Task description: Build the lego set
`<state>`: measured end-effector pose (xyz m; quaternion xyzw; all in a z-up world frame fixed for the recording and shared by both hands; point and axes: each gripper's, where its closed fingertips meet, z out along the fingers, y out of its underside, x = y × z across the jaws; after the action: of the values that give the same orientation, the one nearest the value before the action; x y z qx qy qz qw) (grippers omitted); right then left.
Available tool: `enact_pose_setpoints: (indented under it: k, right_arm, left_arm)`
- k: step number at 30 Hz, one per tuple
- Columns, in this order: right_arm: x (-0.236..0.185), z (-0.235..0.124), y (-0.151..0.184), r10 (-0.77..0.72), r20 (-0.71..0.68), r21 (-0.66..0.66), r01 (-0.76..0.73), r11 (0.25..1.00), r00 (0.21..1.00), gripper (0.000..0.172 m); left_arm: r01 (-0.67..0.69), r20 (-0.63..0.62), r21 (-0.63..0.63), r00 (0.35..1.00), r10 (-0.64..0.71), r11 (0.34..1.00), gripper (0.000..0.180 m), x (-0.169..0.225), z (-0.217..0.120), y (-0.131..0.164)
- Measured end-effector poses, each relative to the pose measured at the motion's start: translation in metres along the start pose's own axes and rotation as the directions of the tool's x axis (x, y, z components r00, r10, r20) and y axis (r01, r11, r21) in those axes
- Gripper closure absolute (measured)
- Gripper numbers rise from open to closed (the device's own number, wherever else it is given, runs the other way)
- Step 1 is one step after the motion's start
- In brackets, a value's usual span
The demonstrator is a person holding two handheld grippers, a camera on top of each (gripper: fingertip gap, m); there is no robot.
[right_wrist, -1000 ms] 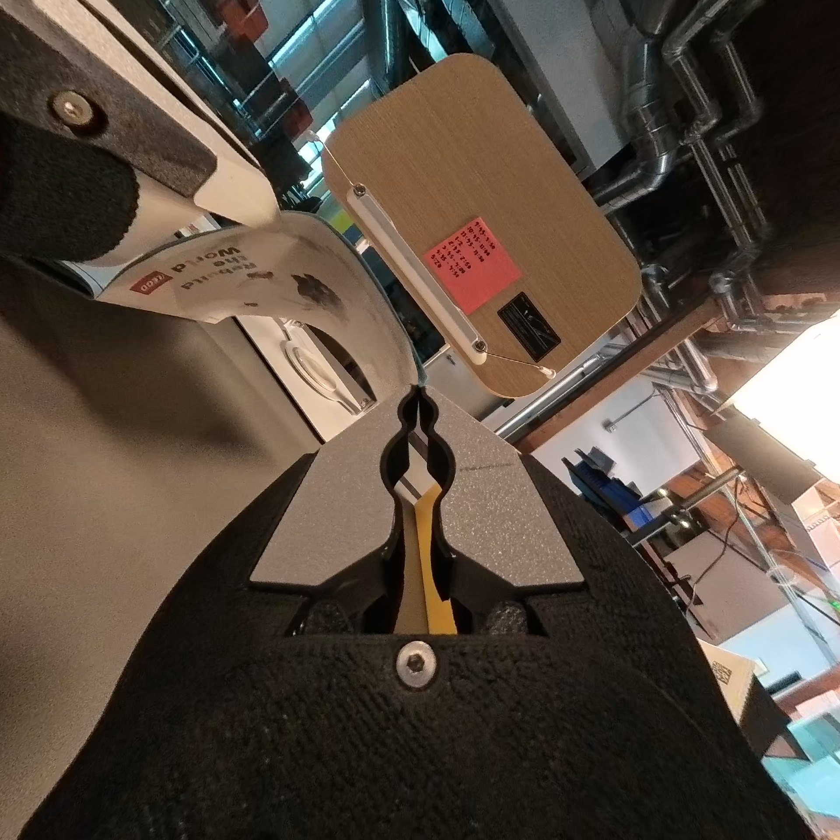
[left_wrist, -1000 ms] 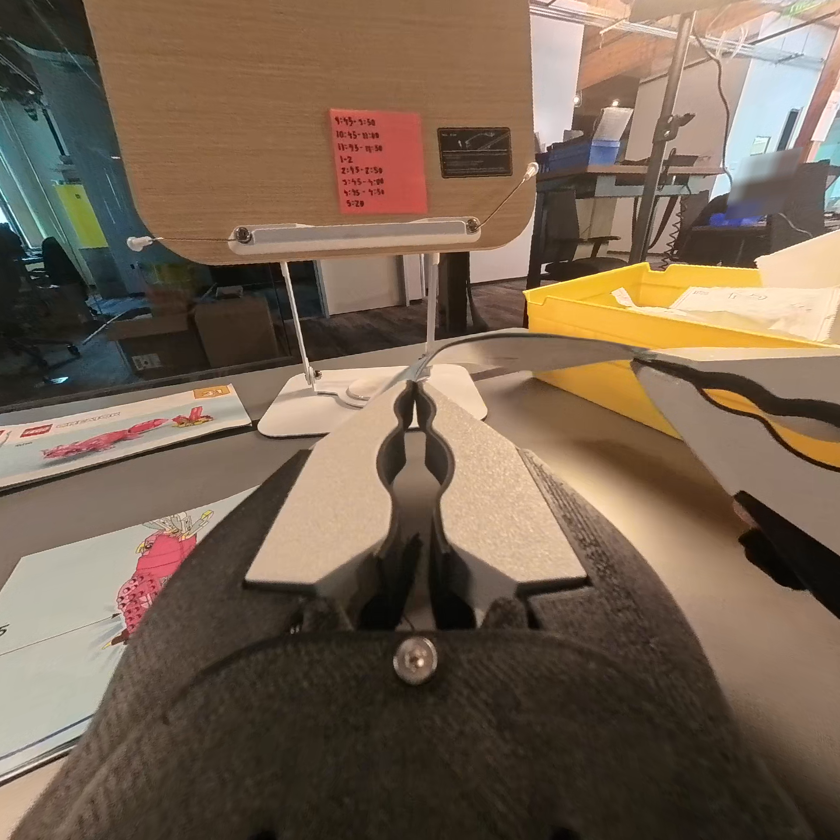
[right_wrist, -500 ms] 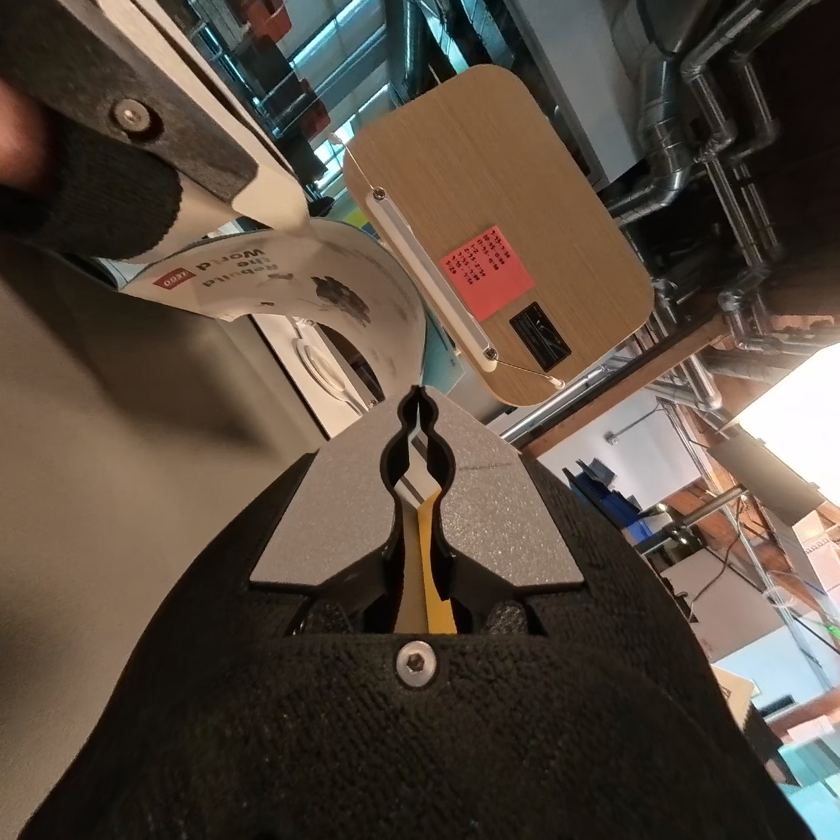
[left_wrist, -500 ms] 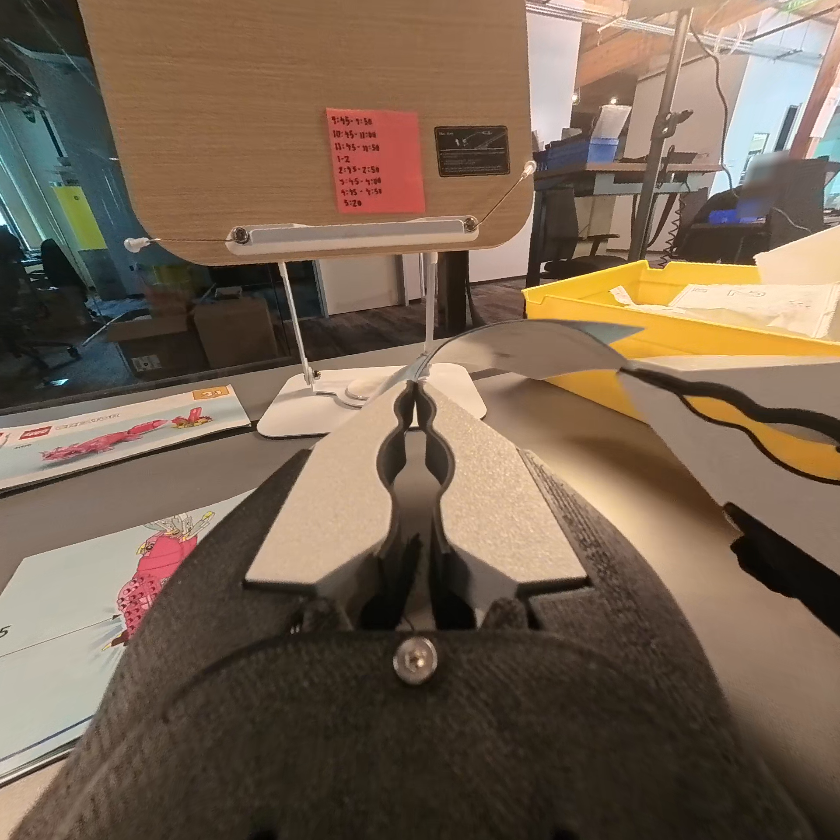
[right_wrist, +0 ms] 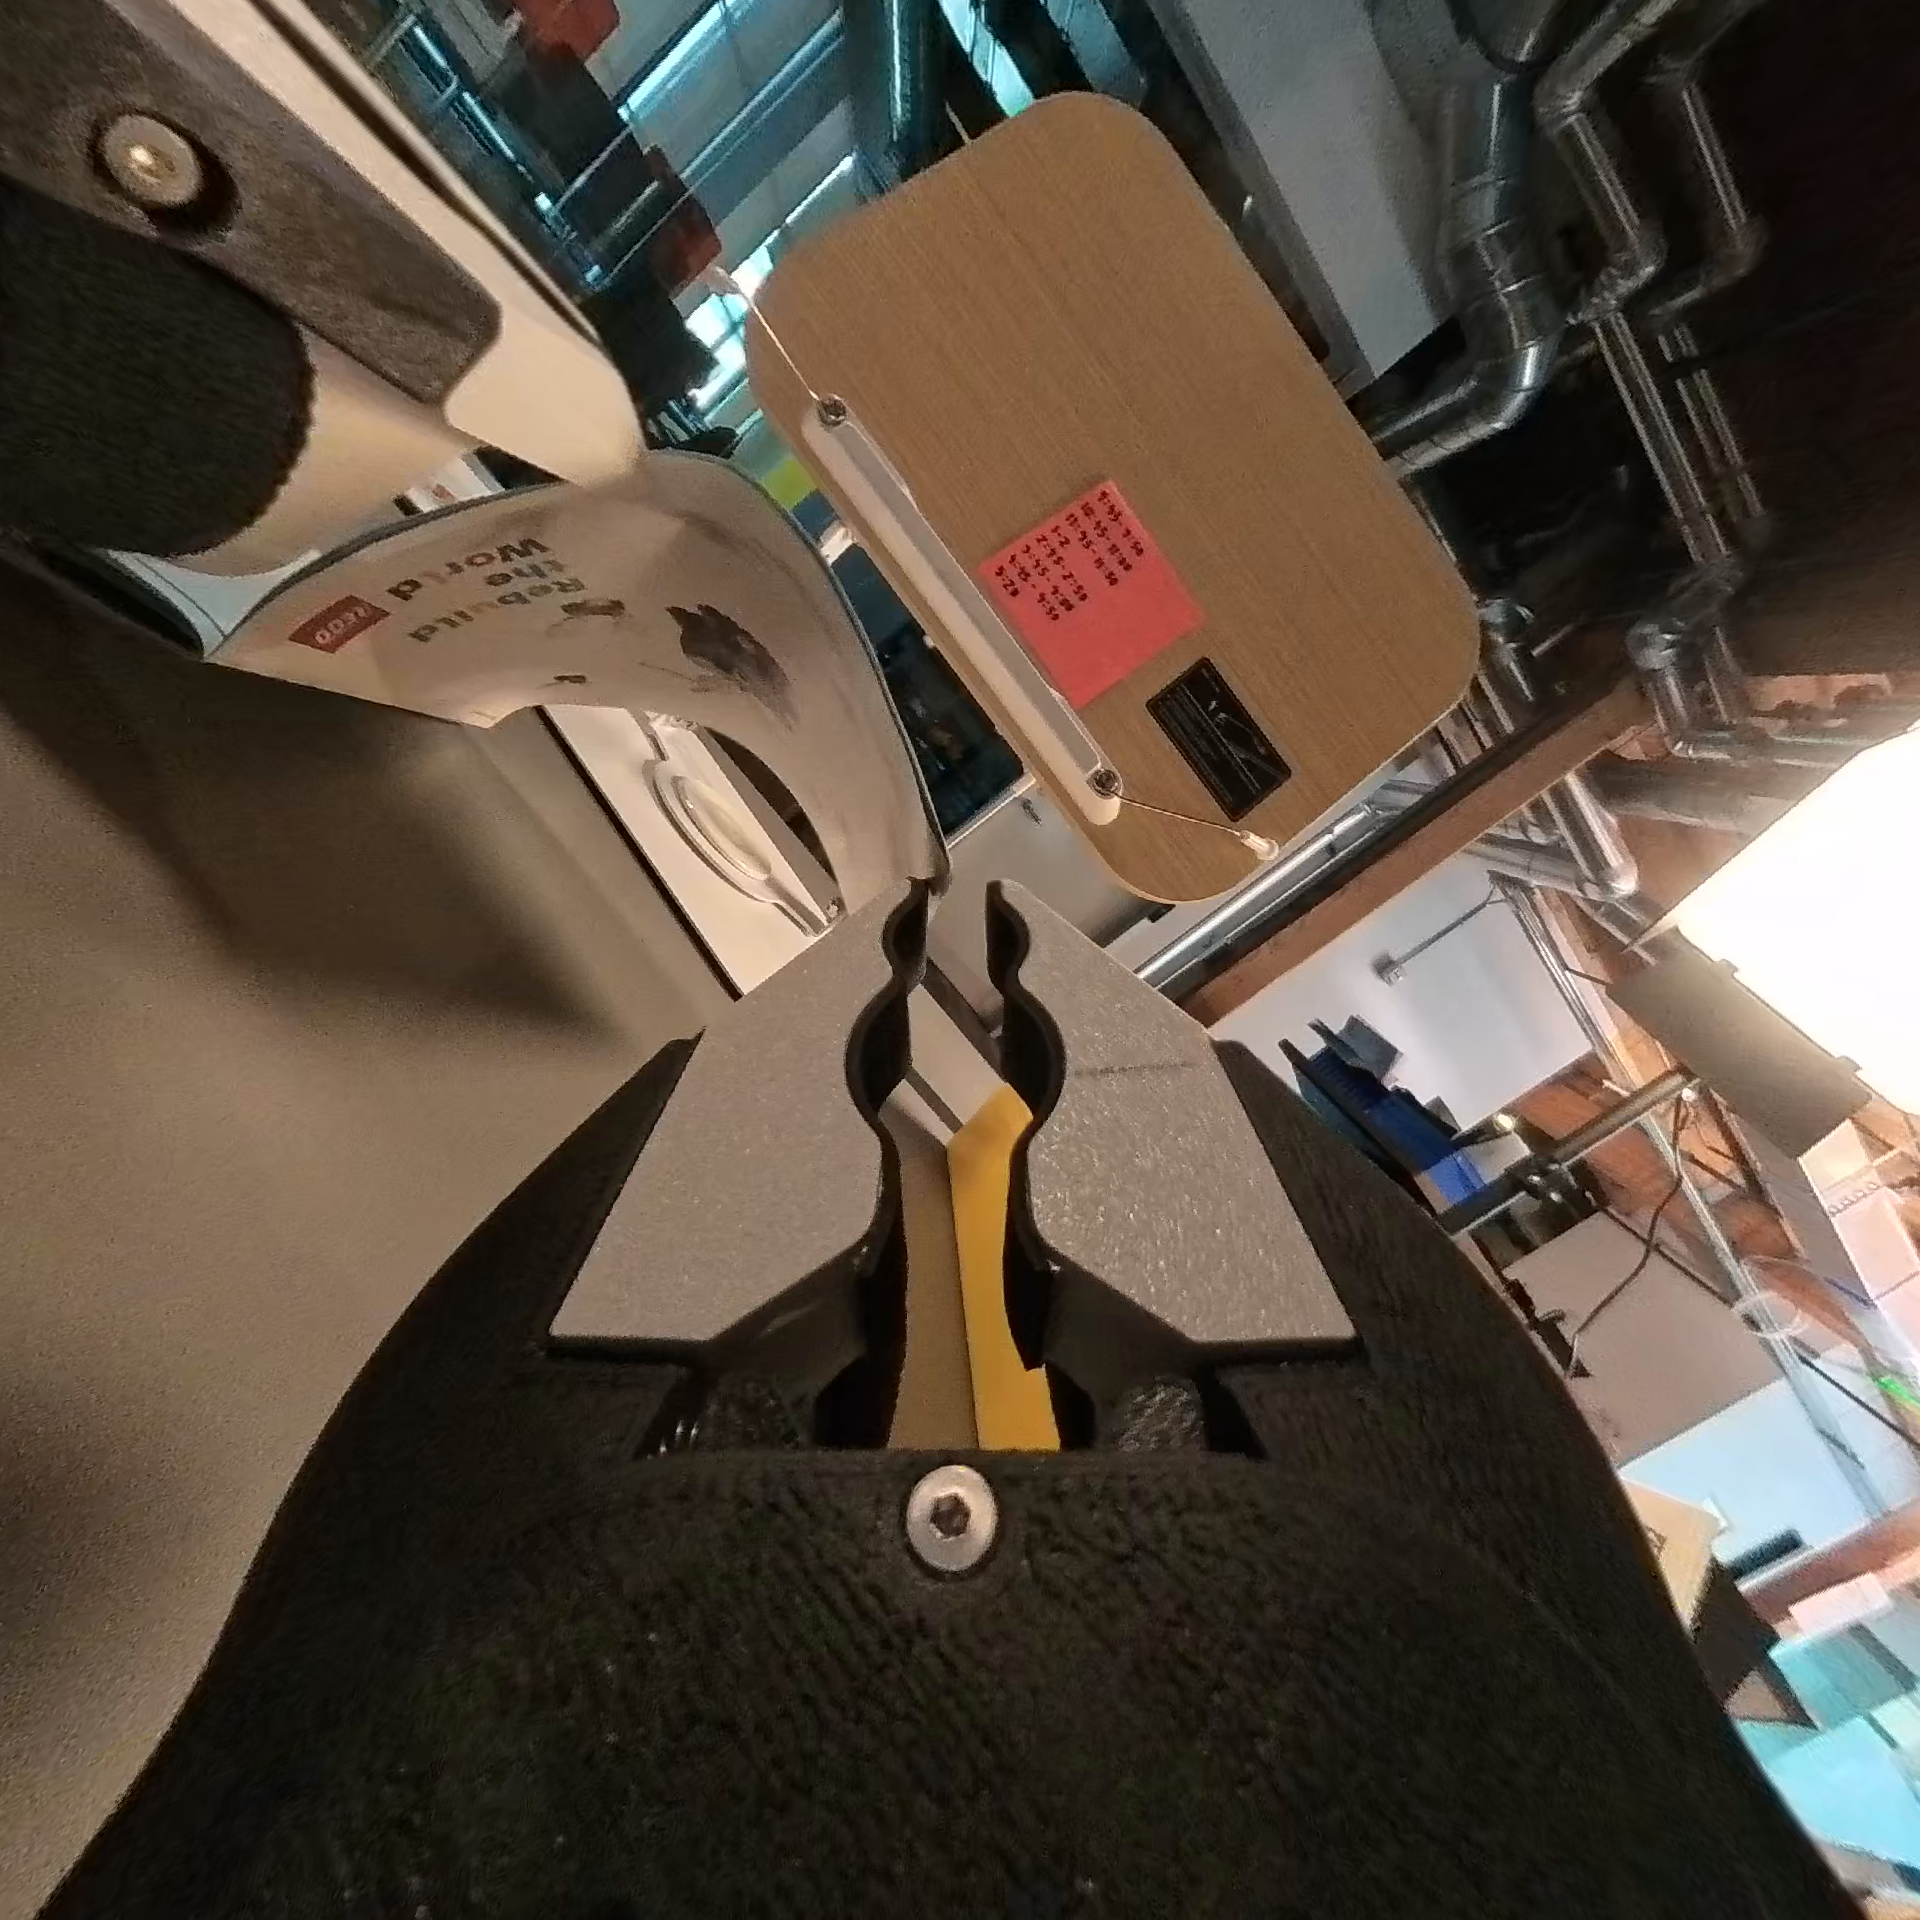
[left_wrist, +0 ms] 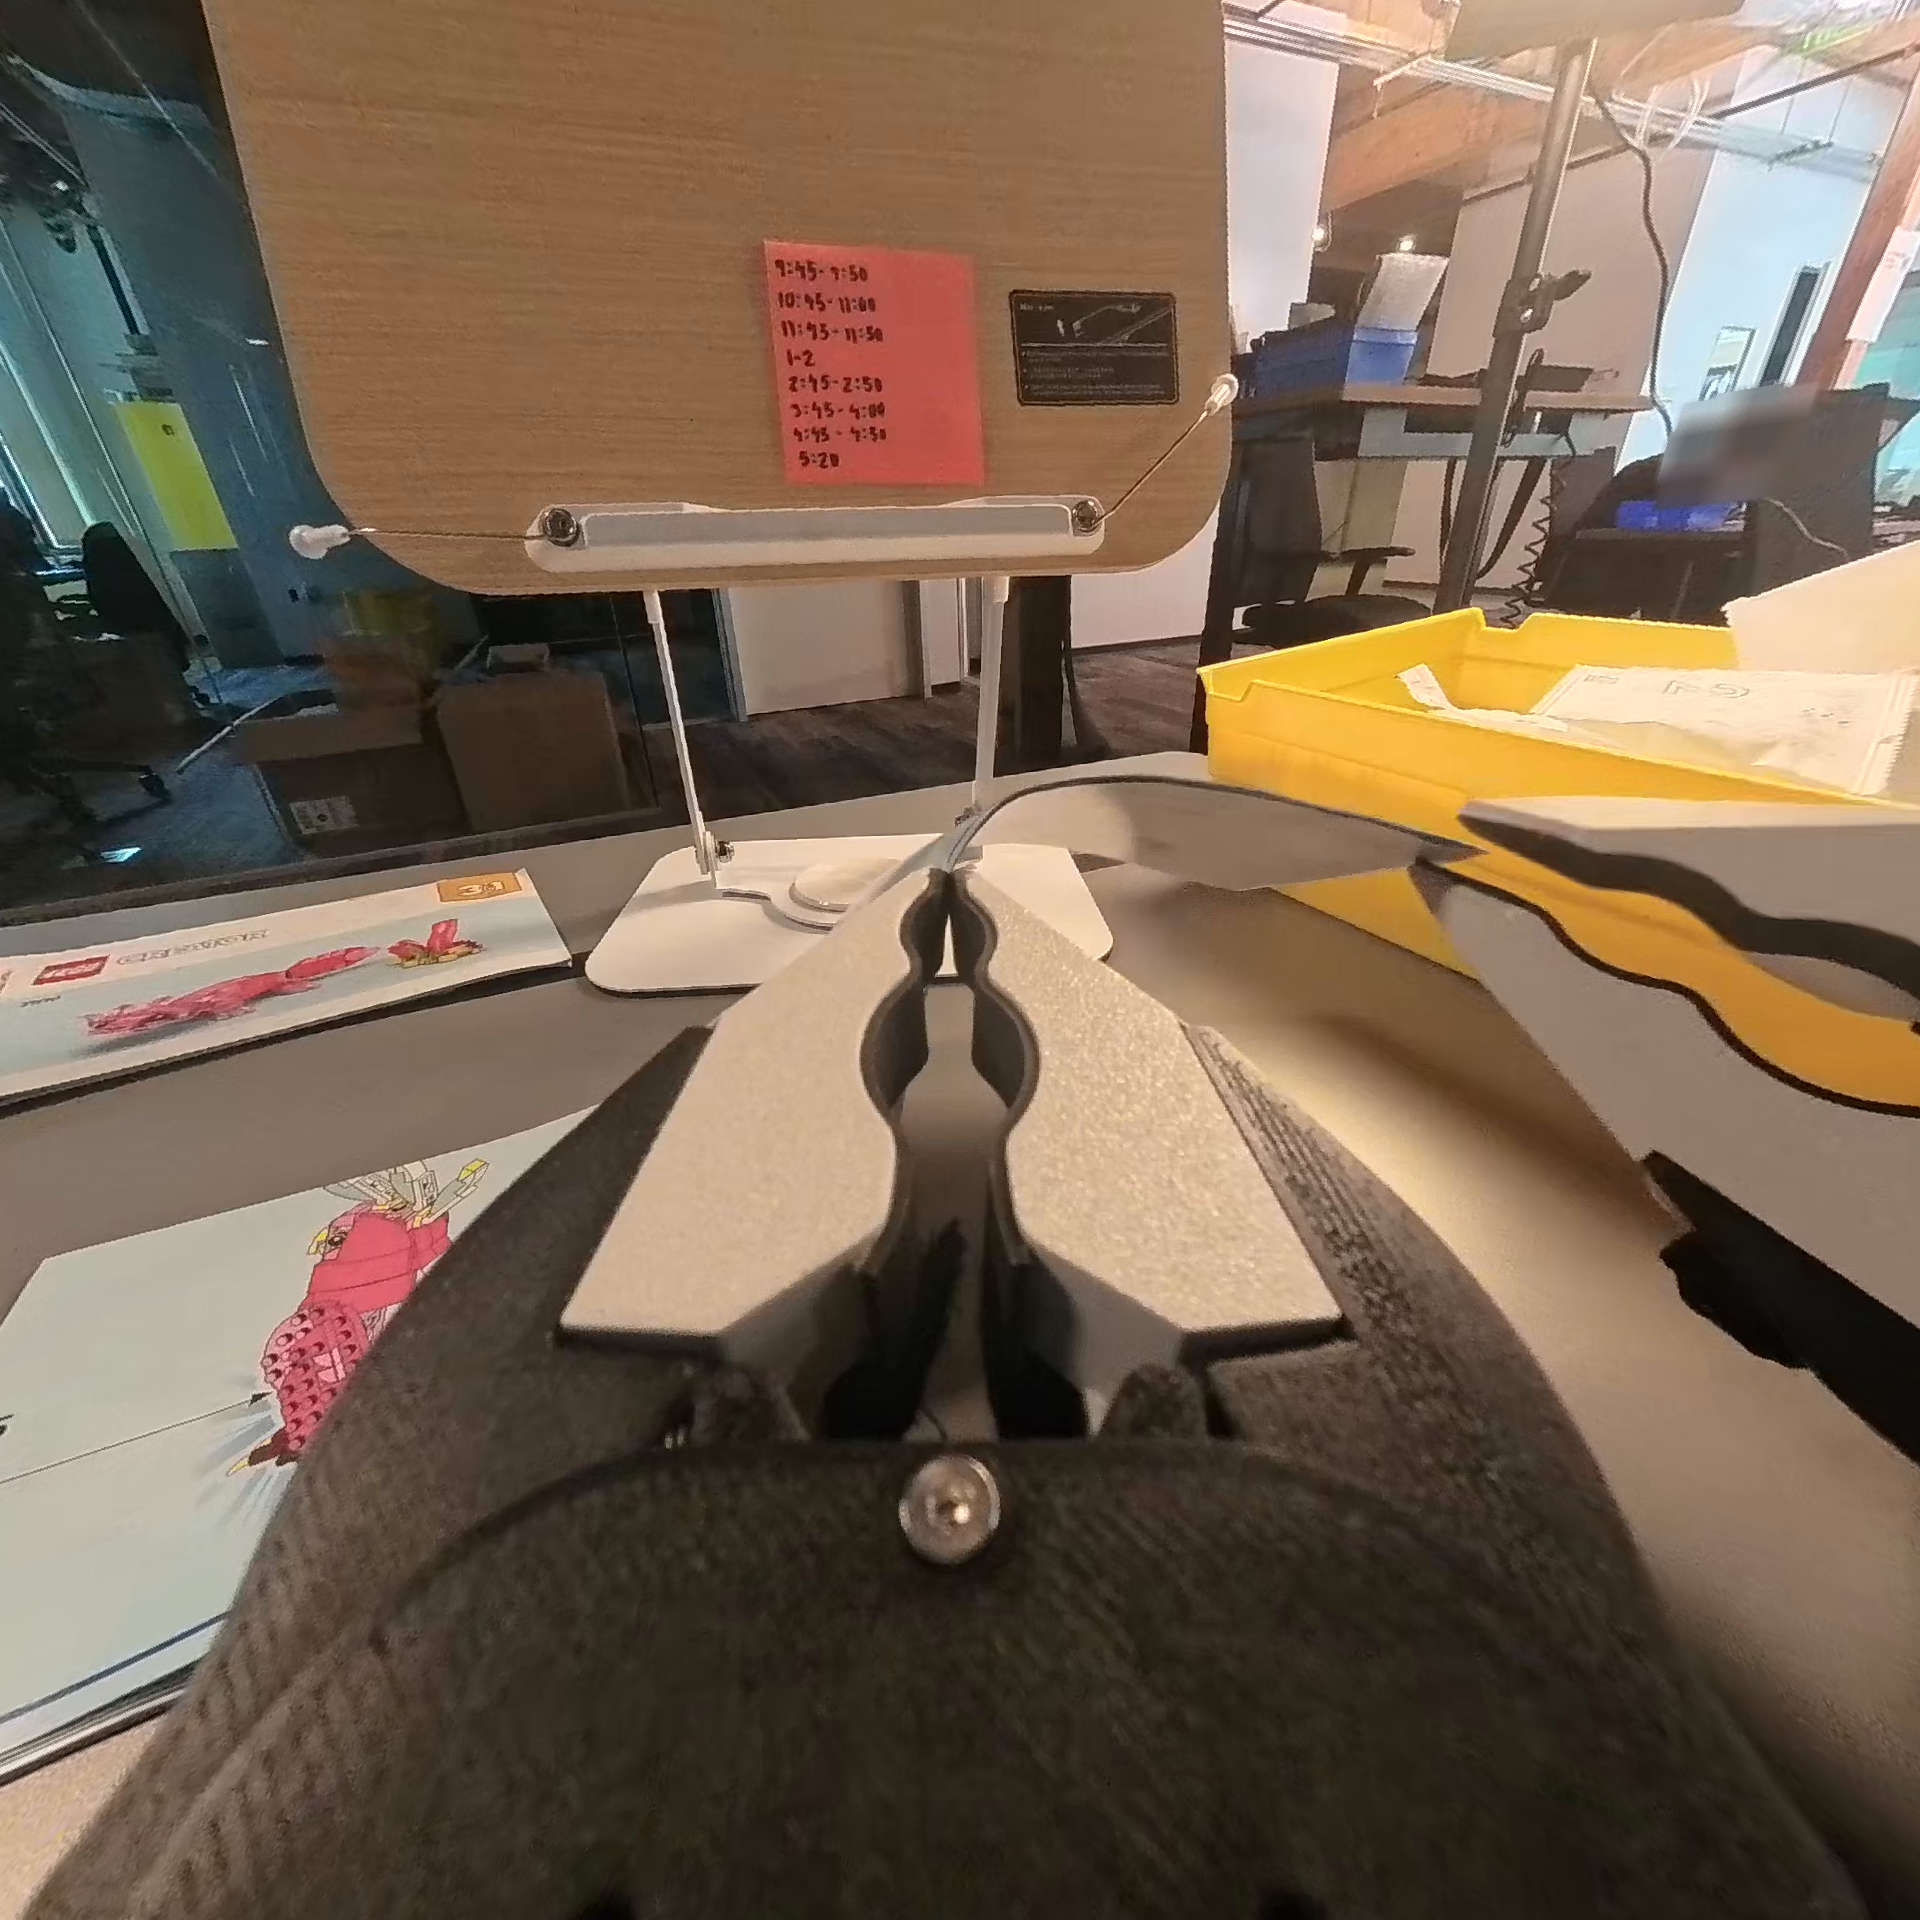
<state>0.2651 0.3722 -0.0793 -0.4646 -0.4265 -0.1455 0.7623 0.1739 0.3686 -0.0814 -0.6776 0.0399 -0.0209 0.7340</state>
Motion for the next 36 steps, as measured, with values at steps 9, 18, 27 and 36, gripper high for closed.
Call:
enact_pose_setpoints:
  k: [9, 18, 27, 36]
  right_arm:
    - [-0.001, -0.001, -0.001, -0.023, -0.001, 0.004, 0.023, 1.0, 1.0, 0.169]
    - [0.001, -0.001, -0.002, -0.032, -0.011, 0.006, 0.032, 0.999, 0.999, 0.172]
    - [0.011, -0.003, -0.003, -0.036, -0.066, 0.004, 0.036, 0.999, 0.997, 0.172]
    - [0.026, -0.005, -0.002, -0.031, -0.139, -0.009, 0.03, 1.0, 0.99, 0.172]
  left_arm:
    - [0.003, -0.001, 0.001, 1.0, -0.003, 1.0, 0.18, 0.0, 0.0, 0.0]
    - [0.002, -0.002, 0.001, 1.0, -0.002, 1.0, 0.18, 0.0, 0.0, 0.0]
    - [-0.009, -0.011, -0.003, 1.0, 0.009, 1.0, 0.18, 0.002, 0.0, 0.0]
    - [-0.179, -0.118, -0.021, 0.977, 0.175, 0.984, 0.18, 0.031, 0.001, 0.006]
